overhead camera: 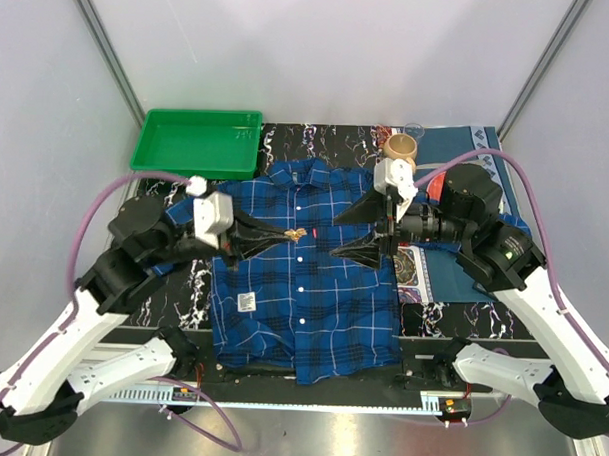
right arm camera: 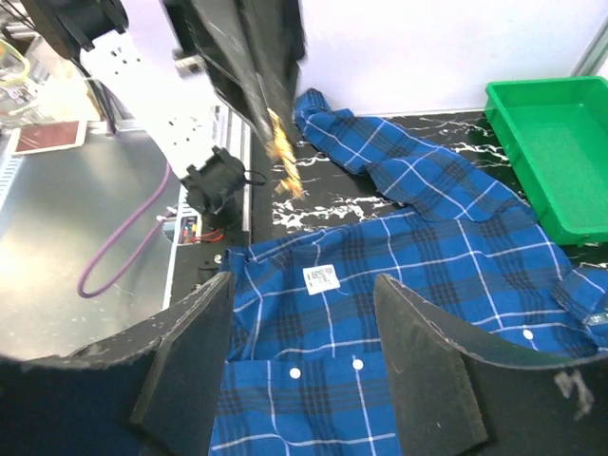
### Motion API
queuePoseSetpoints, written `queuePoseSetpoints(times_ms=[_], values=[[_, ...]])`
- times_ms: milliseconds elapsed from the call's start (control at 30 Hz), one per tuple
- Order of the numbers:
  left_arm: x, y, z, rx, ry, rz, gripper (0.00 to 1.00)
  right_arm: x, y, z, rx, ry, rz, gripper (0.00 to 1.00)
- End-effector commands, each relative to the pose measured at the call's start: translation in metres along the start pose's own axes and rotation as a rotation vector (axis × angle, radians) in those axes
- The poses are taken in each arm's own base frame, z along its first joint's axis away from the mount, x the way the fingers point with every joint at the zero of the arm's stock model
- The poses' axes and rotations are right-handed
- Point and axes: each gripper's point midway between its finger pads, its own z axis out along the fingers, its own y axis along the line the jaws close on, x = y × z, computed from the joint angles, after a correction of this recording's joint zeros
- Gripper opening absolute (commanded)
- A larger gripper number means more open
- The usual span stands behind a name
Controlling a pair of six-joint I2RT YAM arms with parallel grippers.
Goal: Pin the brooch onto the clothing
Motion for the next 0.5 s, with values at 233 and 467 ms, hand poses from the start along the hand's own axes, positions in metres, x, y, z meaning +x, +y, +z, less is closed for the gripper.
queuePoseSetpoints(times_ms=[233,467], values=[[-0.008,-0.015,0.009,0.14,-0.074,-0.545,0.0,-0.022,0.014,0.021,-0.144,-0.094,0.305,0.59],[0.0,-0.014,0.008,0.151,-0.073,-0.601,0.0,-0.023,0.013,0.03,-0.177,-0.09,0.331,0.4]])
